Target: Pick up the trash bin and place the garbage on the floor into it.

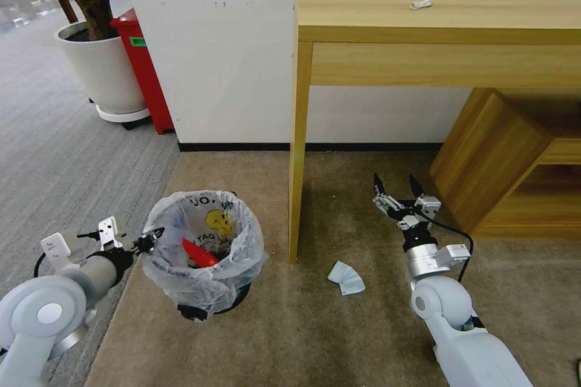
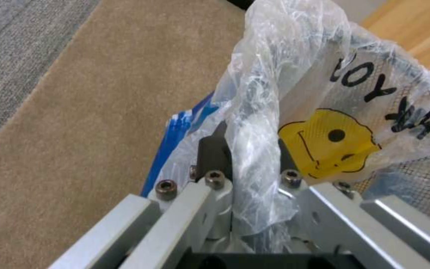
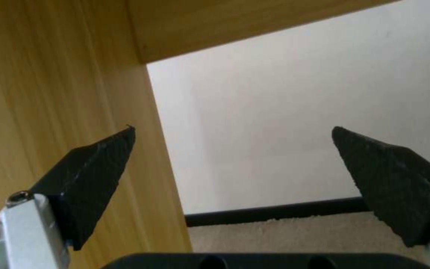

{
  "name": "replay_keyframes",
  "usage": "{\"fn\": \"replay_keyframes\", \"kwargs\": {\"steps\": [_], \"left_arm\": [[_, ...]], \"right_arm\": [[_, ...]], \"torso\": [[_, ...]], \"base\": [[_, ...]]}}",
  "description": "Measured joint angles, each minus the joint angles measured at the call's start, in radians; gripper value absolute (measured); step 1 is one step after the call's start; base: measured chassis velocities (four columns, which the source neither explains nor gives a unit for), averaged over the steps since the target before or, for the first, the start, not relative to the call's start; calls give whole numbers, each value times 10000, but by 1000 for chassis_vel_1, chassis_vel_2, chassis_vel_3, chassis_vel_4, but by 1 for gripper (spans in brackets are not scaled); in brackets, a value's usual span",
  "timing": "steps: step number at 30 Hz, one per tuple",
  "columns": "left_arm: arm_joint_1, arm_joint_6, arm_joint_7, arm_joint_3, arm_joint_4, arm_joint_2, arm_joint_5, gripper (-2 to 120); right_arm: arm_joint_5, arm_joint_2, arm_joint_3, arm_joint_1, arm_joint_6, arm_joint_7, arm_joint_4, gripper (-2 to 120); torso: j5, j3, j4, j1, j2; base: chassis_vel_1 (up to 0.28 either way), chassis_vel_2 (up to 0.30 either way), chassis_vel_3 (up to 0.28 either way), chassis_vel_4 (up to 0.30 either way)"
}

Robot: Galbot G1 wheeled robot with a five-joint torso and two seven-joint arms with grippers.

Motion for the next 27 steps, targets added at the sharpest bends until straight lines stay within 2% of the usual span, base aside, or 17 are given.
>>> {"fn": "replay_keyframes", "kwargs": {"steps": [27], "left_arm": [[-71, 0, 166, 56, 181, -22, 59, 3]], "right_arm": [[-44, -35, 28, 115, -6, -29, -183, 100]], "torso": [[0, 0, 1, 0, 0]], "base": [[0, 0, 0, 0]]}}
